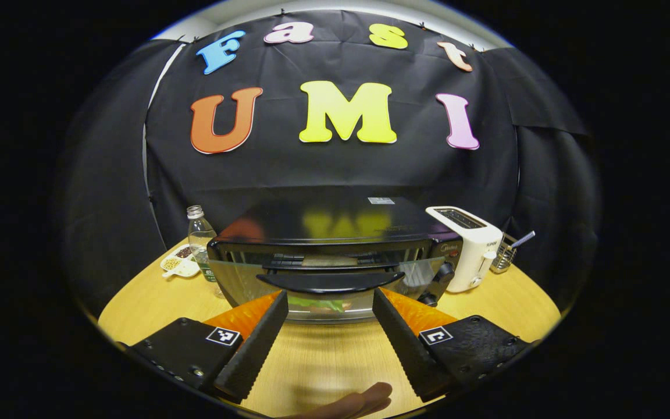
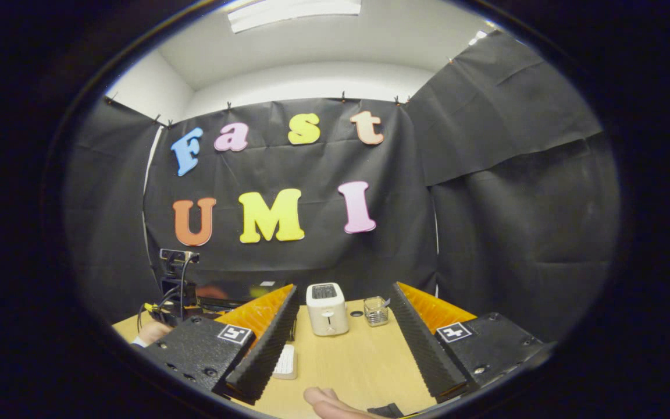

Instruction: Open the electric oven with the left hand, put the food in, and close the electric oven.

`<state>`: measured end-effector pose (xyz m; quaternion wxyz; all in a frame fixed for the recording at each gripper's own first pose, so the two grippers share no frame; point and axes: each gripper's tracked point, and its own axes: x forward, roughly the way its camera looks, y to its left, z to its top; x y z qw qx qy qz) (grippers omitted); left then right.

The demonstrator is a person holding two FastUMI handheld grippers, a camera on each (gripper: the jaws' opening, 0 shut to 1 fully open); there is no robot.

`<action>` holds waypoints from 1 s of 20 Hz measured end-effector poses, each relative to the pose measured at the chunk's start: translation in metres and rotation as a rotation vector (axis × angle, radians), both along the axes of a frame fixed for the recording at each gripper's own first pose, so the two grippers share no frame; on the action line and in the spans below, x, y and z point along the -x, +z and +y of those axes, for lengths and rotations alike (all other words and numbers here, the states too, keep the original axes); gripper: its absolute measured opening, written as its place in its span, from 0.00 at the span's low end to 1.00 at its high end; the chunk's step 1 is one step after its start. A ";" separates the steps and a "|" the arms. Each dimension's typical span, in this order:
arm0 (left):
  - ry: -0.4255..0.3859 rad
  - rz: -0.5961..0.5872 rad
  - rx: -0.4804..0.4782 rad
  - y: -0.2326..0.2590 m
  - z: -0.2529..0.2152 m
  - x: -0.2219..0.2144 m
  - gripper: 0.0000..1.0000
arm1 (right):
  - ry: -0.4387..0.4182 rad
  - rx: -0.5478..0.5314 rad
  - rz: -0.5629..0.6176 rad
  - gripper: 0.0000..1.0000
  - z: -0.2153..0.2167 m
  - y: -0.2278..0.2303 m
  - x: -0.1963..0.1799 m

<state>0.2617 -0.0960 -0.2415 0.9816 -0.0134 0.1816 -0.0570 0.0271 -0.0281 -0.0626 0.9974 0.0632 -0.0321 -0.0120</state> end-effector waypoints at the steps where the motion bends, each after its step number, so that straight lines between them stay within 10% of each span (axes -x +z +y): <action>1: 0.001 -0.005 0.019 0.004 0.002 -0.001 0.96 | 0.001 -0.007 -0.005 0.90 0.002 0.001 0.003; 4: 0.020 -0.003 0.022 0.014 0.017 0.017 0.95 | 0.002 -0.028 -0.016 1.00 0.003 -0.005 0.015; 20: 0.089 -0.325 0.009 0.187 0.041 0.214 0.93 | -0.029 -0.082 -0.019 0.89 -0.029 -0.008 0.085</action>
